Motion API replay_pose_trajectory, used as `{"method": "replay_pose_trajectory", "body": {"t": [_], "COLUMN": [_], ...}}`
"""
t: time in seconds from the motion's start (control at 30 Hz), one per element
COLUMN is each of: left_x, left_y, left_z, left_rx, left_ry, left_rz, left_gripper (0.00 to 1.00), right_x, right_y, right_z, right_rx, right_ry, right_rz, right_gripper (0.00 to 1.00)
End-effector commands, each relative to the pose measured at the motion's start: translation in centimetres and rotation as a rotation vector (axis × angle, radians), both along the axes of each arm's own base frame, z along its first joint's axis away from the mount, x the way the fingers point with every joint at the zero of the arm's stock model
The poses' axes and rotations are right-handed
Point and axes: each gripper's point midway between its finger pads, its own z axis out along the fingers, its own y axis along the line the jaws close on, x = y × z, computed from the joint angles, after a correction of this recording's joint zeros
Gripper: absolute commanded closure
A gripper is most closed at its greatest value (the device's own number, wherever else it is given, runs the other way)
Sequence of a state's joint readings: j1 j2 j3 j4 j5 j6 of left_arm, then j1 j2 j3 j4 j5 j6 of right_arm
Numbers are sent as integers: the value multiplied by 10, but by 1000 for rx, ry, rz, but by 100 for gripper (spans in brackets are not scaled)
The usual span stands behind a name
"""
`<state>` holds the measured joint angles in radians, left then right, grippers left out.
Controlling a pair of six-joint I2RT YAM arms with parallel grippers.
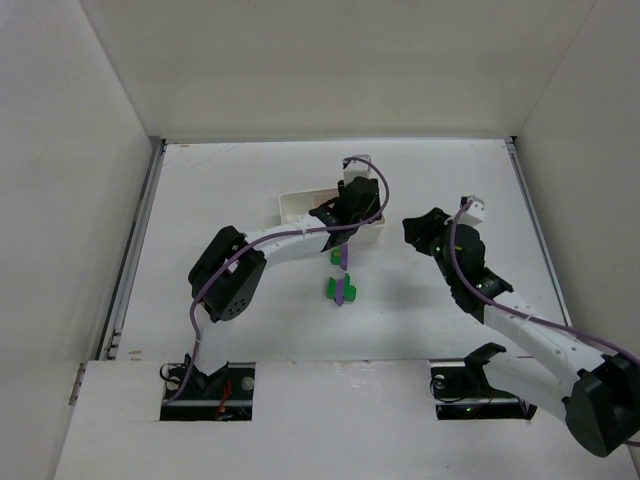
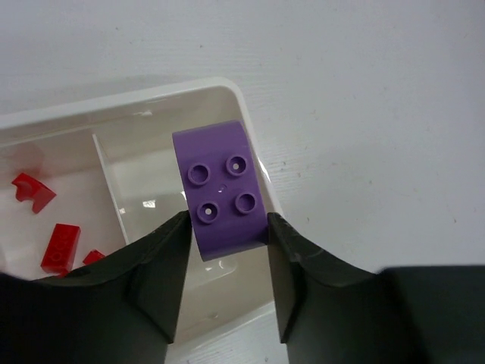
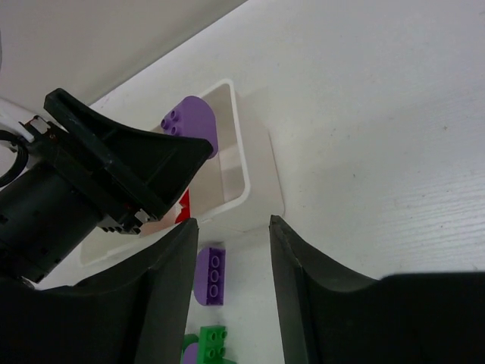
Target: Sort the legos into containers by color
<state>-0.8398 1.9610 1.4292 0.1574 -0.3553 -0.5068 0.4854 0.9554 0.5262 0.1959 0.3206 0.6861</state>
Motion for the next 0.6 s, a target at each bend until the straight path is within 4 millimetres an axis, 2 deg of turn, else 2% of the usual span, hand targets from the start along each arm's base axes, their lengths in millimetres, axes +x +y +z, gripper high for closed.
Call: {"method": "replay_pose_trajectory", "body": {"t": [0.0,0.1,0.2,0.23,0.3,0.37,0.43,0.53,0.57], "left_x": [14,13,8,6,1,-6,-18,-43,-55], "left_y": [-2,-1,1,3,13,27,47,79,90], "left_z": [33,35,49,55,71,85,91,88,85], "left_rx": [-42,-48,-58,-64,-81,-97,-117,-129,-134], "left_ry": [-69,-72,-96,-106,-129,-146,-150,-136,-128], "left_rz": [38,30,20,14,15,22,36,59,63], "left_gripper": [53,41,33,33,33,33,34,37,39], "right_x": [7,8,8,9,8,4,-1,-12,-15], "right_y": [4,7,12,15,26,47,70,107,118], "right_z": [18,16,14,13,11,10,6,-5,-12], "right_rx": [23,11,-4,-12,-36,-74,-124,-210,-246], "right_ry": [-58,-51,-46,-44,-37,-35,-30,-6,14], "right_rz": [5,12,28,39,77,141,213,330,368], "right_gripper": [46,38,36,36,45,56,59,55,48]}}
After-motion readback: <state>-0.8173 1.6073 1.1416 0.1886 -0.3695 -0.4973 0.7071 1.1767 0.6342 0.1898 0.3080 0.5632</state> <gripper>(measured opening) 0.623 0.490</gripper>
